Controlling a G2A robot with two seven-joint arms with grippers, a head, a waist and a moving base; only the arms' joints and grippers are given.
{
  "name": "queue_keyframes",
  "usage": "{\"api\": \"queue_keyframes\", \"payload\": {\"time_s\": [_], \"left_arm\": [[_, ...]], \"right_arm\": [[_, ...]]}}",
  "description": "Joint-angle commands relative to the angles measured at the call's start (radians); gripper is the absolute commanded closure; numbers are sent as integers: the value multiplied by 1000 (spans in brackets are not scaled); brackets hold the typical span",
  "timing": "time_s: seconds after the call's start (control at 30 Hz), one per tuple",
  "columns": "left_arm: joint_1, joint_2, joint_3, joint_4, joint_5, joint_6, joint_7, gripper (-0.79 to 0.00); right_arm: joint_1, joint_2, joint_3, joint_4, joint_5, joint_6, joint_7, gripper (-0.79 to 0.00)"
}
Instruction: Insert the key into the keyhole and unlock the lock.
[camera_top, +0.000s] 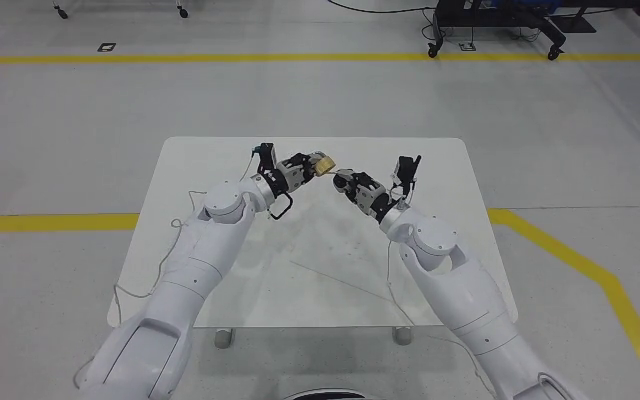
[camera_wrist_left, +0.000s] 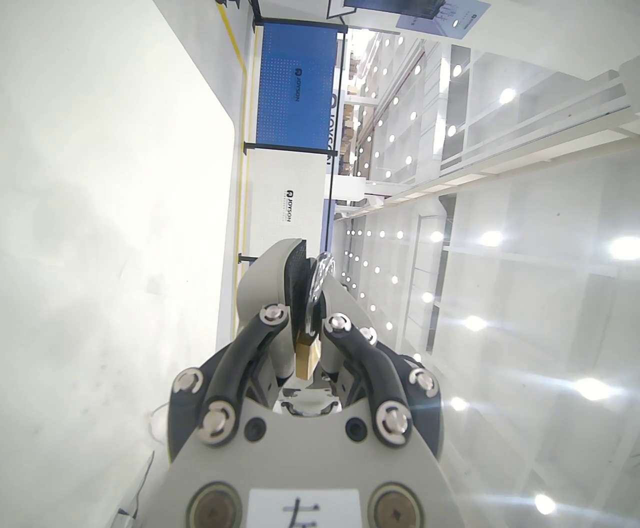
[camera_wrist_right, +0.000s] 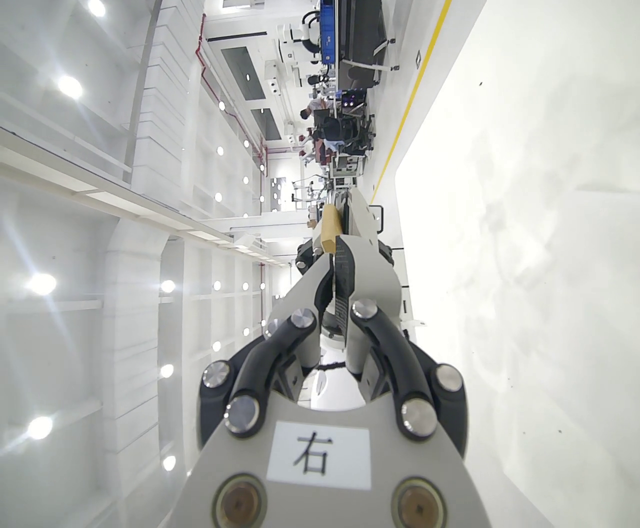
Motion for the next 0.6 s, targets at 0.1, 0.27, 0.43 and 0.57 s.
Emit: {"api": "queue_keyframes", "payload": {"time_s": [0.1,0.27,0.43,0.57], "left_arm": [[0,0,1,0,3,0,1,0],[20,-1,-19,-20,-56,9,8,0],[46,-3,-61,-59,-159,39,58,0],[58,-8,-60,-91,-168,41,95,0]], "right_arm": [[0,0,0,0,-7,1,-3,0],[0,0,0,0,-7,1,-3,0],[-17,-3,-5,-32,-79,-51,-95,0],[-35,-12,-37,-79,-203,-95,-260,0]]}}
